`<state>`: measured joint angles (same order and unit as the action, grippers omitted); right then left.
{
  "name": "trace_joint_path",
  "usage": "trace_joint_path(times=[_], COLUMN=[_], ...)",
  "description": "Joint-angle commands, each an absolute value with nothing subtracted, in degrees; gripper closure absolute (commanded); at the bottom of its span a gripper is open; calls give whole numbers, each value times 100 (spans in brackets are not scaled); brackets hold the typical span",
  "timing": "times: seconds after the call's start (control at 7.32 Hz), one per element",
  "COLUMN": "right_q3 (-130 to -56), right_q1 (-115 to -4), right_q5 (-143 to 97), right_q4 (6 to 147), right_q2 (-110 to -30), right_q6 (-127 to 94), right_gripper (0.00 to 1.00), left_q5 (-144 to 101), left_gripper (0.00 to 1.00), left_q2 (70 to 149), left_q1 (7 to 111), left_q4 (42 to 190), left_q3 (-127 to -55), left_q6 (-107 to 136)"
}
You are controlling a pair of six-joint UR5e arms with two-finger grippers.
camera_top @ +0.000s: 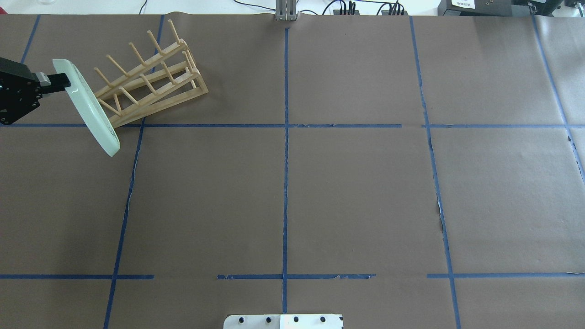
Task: Place plate on rack
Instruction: 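Carry the upright plate with the left gripper above the wooden rack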
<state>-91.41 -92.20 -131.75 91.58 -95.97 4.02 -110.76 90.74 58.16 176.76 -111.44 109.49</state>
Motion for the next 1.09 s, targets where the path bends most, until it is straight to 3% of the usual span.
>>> trace_joint_path(times=[0.0, 0.55, 0.96], right_q3=[-9141, -9141, -9141], right_q1=[-9220, -9220, -9220], right_q5=[-13175, -13175, -13175], right_q4=[9158, 9158, 9158], right_q2=[-9598, -9598, -9598], right_q6=[396, 404, 404], right_gripper=[0, 0, 0], left_q5=[-10847, -10854, -10863], left_gripper=[100, 100, 100], left_q2=[9884, 11423, 11689], left_q1=[6055, 6573, 6557], left_q4=[18193, 18816, 18809], left_q3=[-10313, -8030, -7656], left_q6=[10951, 10434, 10354])
